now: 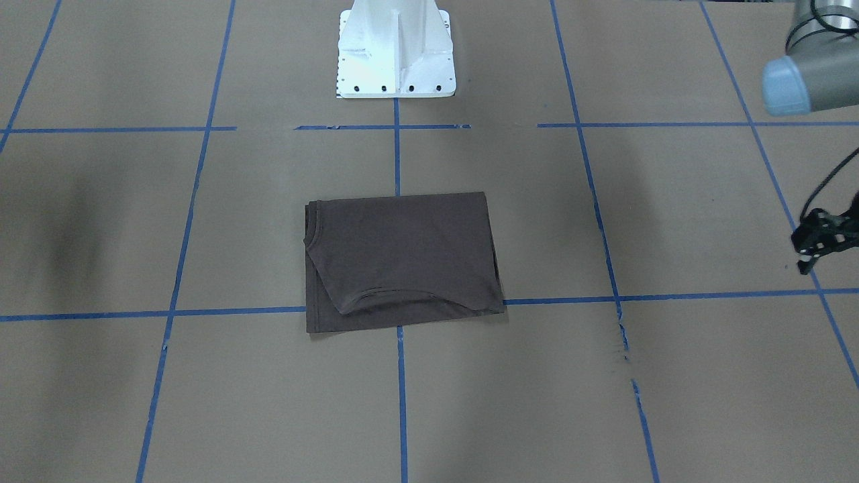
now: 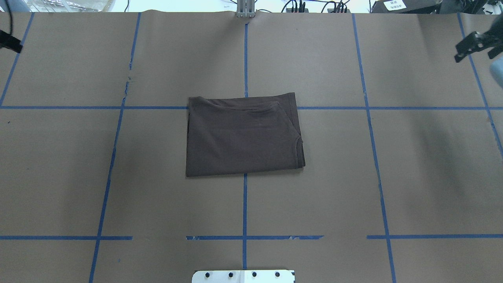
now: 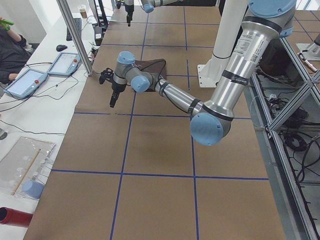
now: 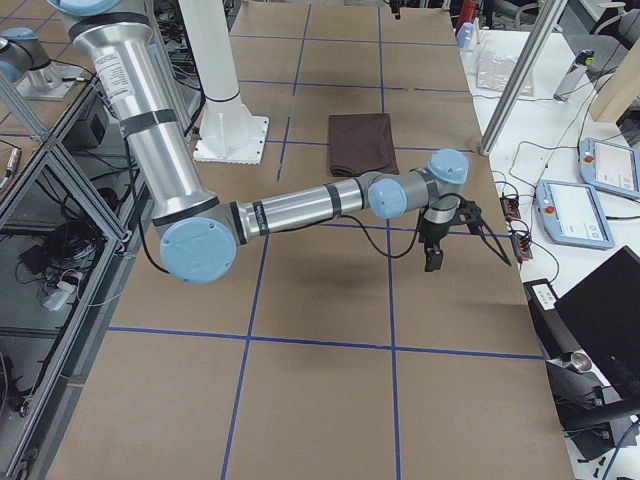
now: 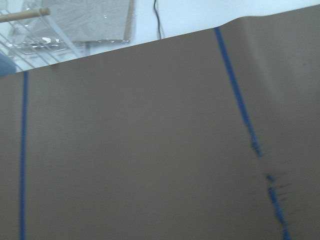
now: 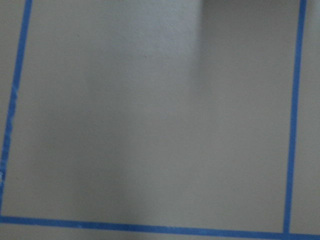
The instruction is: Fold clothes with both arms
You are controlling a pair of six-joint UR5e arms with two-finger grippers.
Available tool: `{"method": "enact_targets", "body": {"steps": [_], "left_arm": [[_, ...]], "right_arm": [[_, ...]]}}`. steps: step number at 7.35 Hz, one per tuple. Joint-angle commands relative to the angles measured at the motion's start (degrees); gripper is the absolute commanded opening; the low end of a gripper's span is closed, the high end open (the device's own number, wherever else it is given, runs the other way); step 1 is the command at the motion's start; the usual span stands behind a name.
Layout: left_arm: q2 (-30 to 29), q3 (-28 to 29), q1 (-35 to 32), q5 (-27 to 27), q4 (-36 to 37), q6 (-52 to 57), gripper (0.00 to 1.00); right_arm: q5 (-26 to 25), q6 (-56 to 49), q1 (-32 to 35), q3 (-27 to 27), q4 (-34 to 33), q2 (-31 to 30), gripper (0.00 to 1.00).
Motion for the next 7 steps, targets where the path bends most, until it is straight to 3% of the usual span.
{"method": "enact_targets", "body": {"steps": [1, 3, 5, 7], "left_arm": [[9.19, -0.63, -10.3, -7.12, 0.76, 15.44, 1.0], [11.78, 0.15, -10.17, -6.26, -1.42, 14.14, 1.0], [11.87, 3.22, -10.07, -5.19, -3.36, 14.04, 1.0], [12.31, 1.32, -10.25, -7.81, 7.29, 14.73, 1.0]], "right_arm": [[4.2, -20.33, 10.81, 5.98, -5.84, -12.85, 1.0], [4.1, -21.04, 11.83, 12.22, -8.26, -19.3, 1.0], [4.8, -20.78, 11.83, 14.54, -6.51, -20.64, 1.0], [5.52, -20.25, 11.83, 14.01, -6.5, -20.38, 1.0]]}}
